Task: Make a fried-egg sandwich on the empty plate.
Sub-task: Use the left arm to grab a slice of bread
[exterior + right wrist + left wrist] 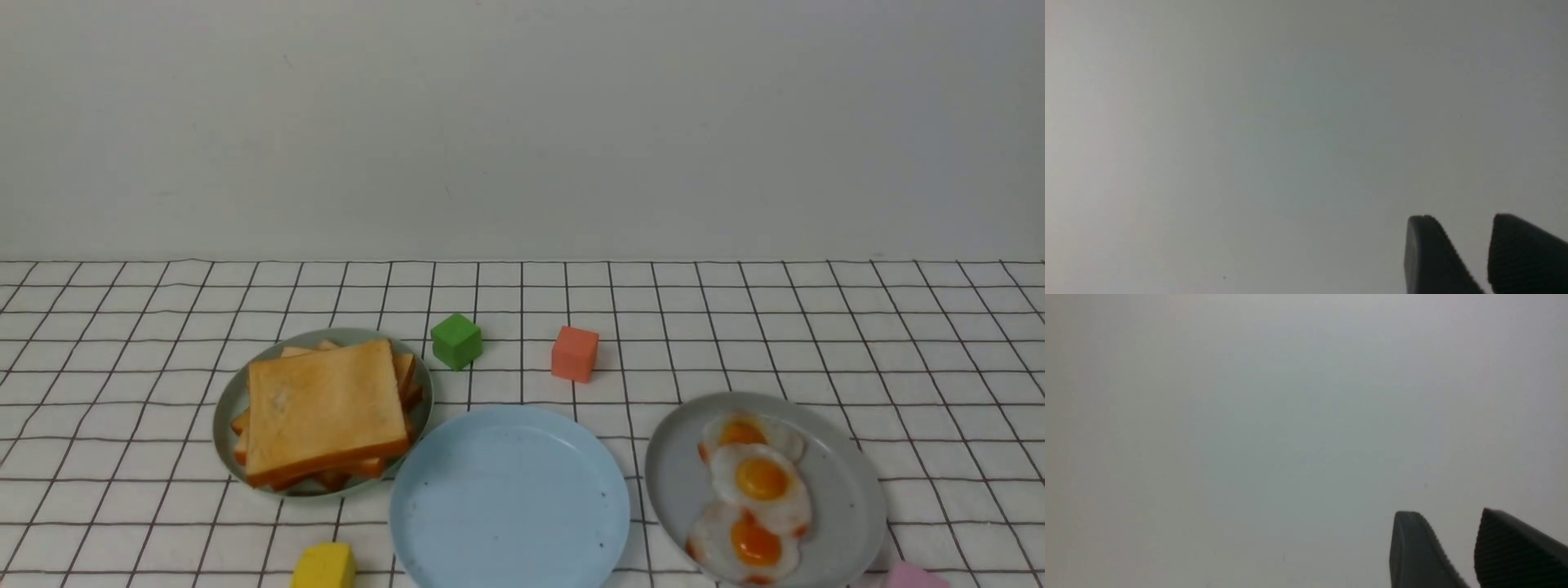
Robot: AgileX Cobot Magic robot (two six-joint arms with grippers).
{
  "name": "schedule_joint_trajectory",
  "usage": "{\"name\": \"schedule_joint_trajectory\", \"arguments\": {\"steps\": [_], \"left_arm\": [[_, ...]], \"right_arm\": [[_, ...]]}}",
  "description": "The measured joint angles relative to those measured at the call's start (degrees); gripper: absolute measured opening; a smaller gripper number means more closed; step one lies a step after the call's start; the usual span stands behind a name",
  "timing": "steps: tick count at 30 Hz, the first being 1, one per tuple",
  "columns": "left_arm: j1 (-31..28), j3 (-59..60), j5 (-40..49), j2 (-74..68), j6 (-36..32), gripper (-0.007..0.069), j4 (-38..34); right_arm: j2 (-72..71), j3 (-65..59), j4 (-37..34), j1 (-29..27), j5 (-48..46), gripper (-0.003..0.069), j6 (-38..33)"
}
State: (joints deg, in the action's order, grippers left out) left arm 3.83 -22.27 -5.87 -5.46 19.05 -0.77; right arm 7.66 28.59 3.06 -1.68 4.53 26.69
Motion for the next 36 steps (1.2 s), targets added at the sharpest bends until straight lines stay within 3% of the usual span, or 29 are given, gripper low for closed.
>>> {"name": "schedule_joint_trajectory", "arguments": {"steps": [5,10,19,24,29,36], "left_arm": [[0.0,-23.5,23.0,-13.5,6.7,0.0237,-6.8],[0.0,-26.6,33.4,-24.9,10.1,0.0237,-13.0],[0.0,-26.1,42.0,-39.8,10.5,0.0237,-14.5],[0.0,-26.1,42.1,-45.7,9.8,0.0237,-14.0],[0.0,-26.1,39.7,-51.1,8.8,0.0237,-13.1],[0.0,-26.3,41.7,-63.8,3.5,0.0237,-14.2]], "right_arm": [[13.8,22.8,0.3,0.0,-23.6,0.0241,0.0],[23.3,25.6,-0.4,0.0,-33.2,0.0241,0.0],[28.4,14.0,-1.0,0.2,-34.1,0.0241,0.0],[28.3,7.8,-2.3,3.7,-35.8,0.0241,-0.2],[29.5,7.0,-5.9,8.1,-43.9,0.0241,-6.8],[36.4,12.9,-18.5,10.4,-57.2,0.0246,-19.1]]}}
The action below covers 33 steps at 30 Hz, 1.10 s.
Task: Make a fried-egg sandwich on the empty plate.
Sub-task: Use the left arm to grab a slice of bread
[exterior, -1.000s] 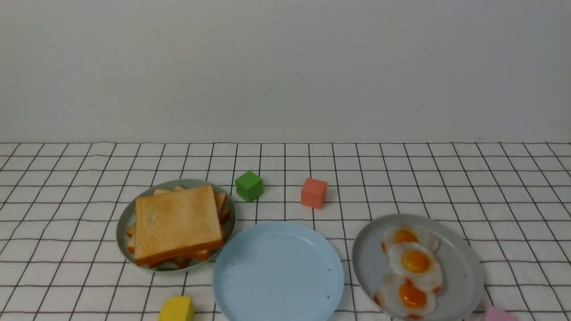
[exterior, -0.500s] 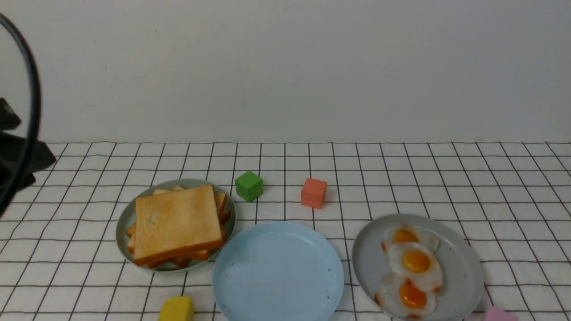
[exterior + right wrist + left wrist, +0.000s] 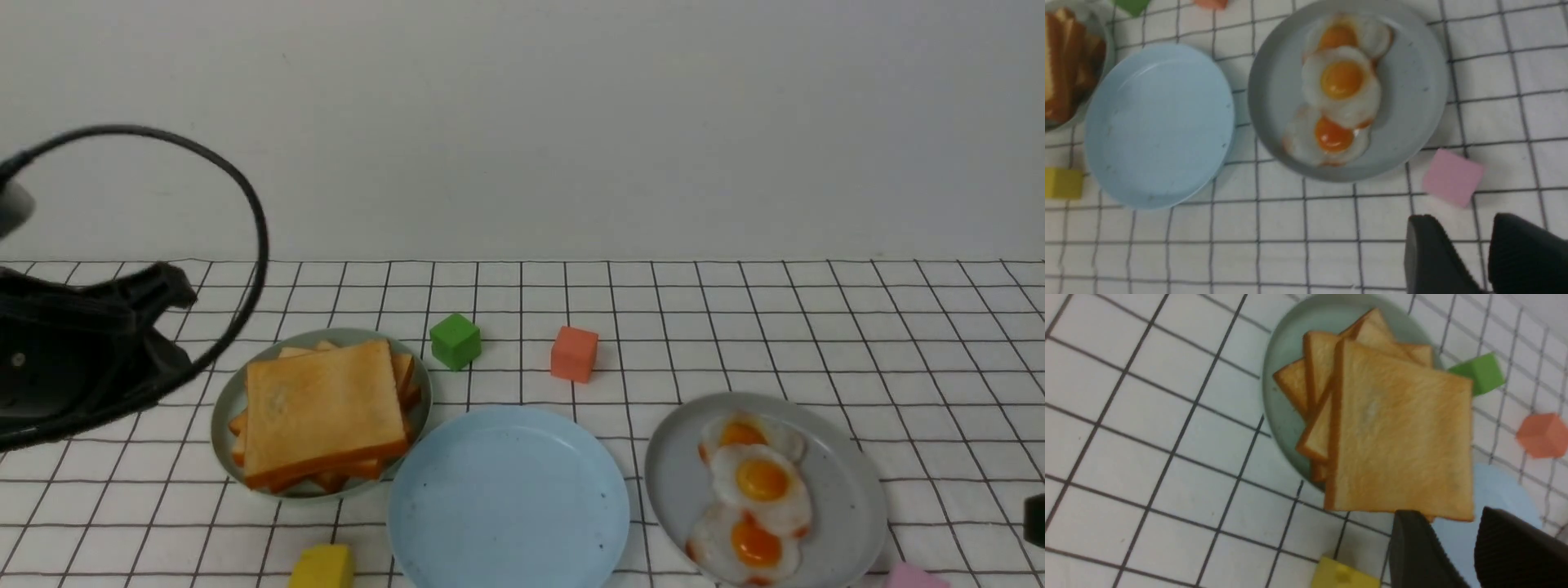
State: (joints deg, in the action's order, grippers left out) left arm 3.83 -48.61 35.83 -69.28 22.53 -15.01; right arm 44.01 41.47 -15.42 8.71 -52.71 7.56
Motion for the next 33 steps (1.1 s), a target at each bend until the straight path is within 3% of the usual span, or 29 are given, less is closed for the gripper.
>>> {"name": "schedule_joint_trajectory", "arguments": {"steps": [8,15,21,22,25,33], "left_arm": [[0.0,-7.4,4.1,-13.9,-10.0,0.0257,-4.3],[-1.4,-15.0,7.8,-22.5,-17.0,0.0341,-5.5],[-8.2,-18.3,11.3,-25.8,-26.6,0.0355,-15.2],[-10.0,-18.3,12.1,-26.5,-31.2,0.0354,-18.6],[-11.1,-18.2,12.7,-27.7,-36.6,0.0354,-22.6],[-11.2,-18.2,12.4,-32.4,-38.5,0.0354,-24.3]], "right_arm": [[2.0,3.2,-8.9,0.0,-2.3,0.0298,-11.5],[2.3,3.2,-9.3,0.0,-4.0,0.0324,-12.5],[2.3,3.2,-9.3,0.0,-5.2,0.0326,-13.8],[2.3,3.2,-9.3,0.0,-5.2,0.0326,-13.8],[2.3,3.2,-9.3,0.0,-5.1,0.0326,-13.9],[2.3,3.2,-9.5,0.0,-3.8,0.0326,-13.9]]}}
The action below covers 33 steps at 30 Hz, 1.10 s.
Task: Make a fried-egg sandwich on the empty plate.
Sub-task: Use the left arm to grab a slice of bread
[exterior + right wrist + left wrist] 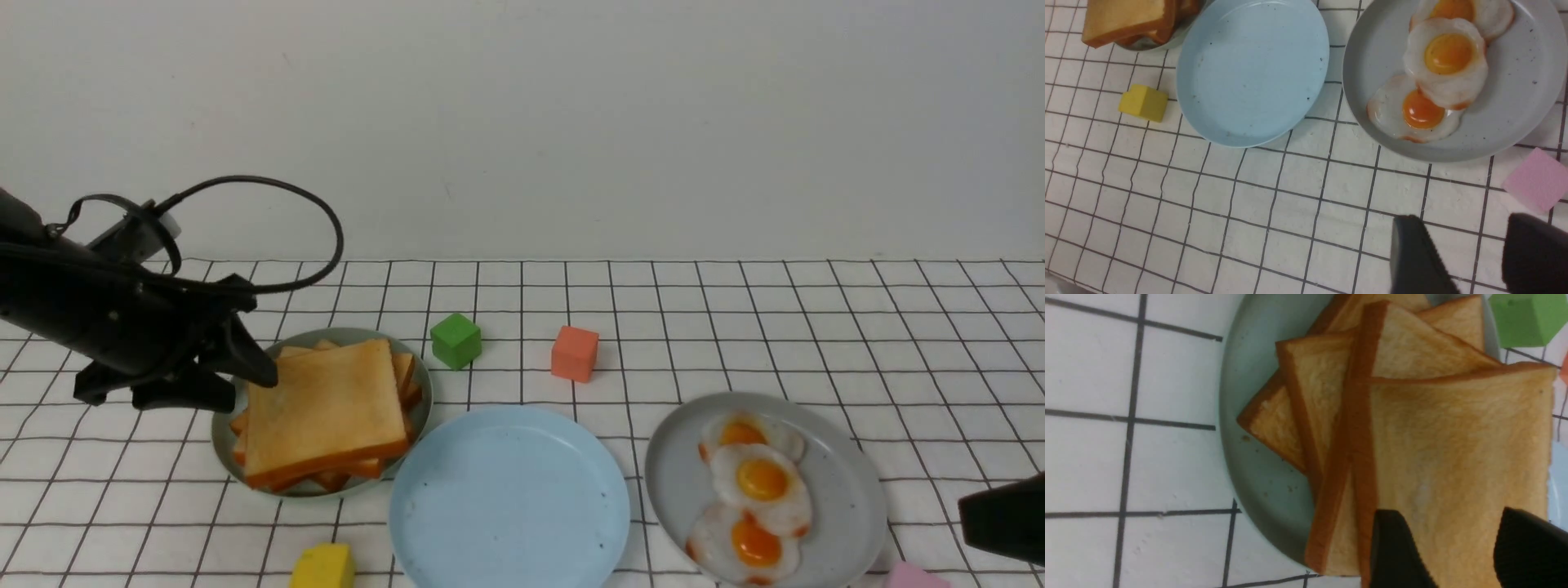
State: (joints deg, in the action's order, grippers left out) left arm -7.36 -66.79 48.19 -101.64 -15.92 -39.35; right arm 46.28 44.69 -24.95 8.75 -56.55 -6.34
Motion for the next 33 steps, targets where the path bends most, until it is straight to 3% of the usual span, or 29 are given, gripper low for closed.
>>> {"name": "schedule_joint_trajectory", "arguments": {"steps": [13,26,33], "left_arm": [[-0.1,0.0,-0.8,-4.8,-2.8,0.0342,-3.6],[-0.1,0.0,-0.7,-4.9,-4.9,0.0051,-3.4],[-0.1,0.0,-0.4,-1.1,-4.9,0.0041,-0.7]], "right_arm": [[0.0,0.0,-0.2,0.0,0.2,0.0326,0.0],[0.0,0.0,-0.2,0.0,-0.6,0.0326,0.0],[0.0,0.0,-0.2,0.0,-1.0,0.0326,0.0]]}}
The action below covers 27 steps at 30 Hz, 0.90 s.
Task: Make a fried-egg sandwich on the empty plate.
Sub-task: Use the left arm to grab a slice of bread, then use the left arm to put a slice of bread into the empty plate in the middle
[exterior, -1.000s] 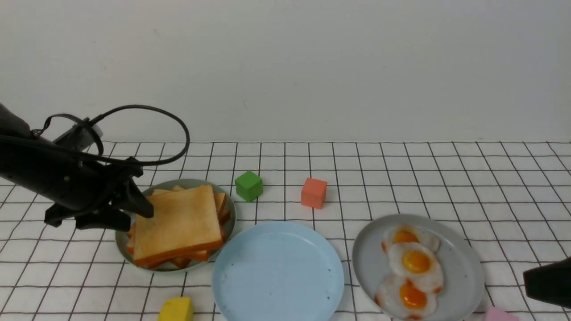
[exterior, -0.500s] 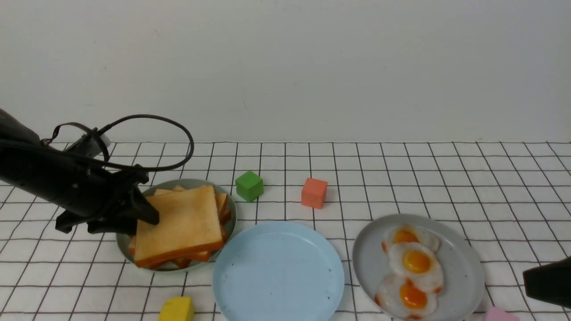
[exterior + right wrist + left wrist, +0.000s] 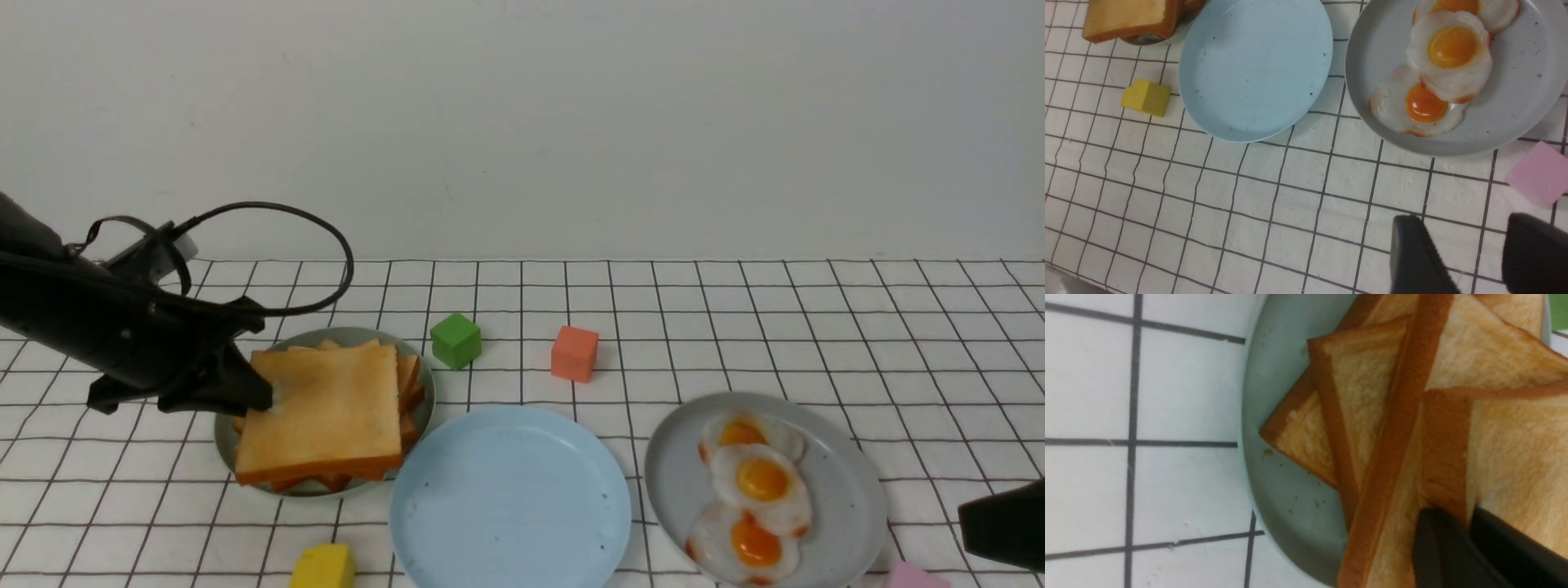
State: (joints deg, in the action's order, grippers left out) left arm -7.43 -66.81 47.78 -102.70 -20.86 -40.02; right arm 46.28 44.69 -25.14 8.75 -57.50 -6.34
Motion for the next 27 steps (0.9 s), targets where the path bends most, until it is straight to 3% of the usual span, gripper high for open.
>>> {"name": "schedule_joint_trajectory", "arguments": {"steps": [6,11,16,21,27], "left_arm": [[-0.1,0.0,1.3,6.7,-1.5,0.0041,-1.2],[0.1,0.6,6.1,9.5,-3.5,0.0039,-8.6],[5.3,6.6,6.1,10.0,-7.3,0.0039,-15.2],[14.7,11.9,-3.4,8.4,-8.0,0.0039,-18.0],[19.9,12.1,-13.5,3.4,-7.9,0.0039,-20.2]], "right_arm": [[0.0,0.0,0.0,0.0,-0.6,0.0326,0.0],[0.0,0.0,0.0,0.0,-0.7,0.0326,0.0],[0.0,0.0,0.0,0.0,-0.7,0.0326,0.0],[0.0,0.0,0.0,0.0,-0.6,0.0326,0.0],[0.0,0.0,0.0,0.0,-0.2,0.0326,0.0]]}}
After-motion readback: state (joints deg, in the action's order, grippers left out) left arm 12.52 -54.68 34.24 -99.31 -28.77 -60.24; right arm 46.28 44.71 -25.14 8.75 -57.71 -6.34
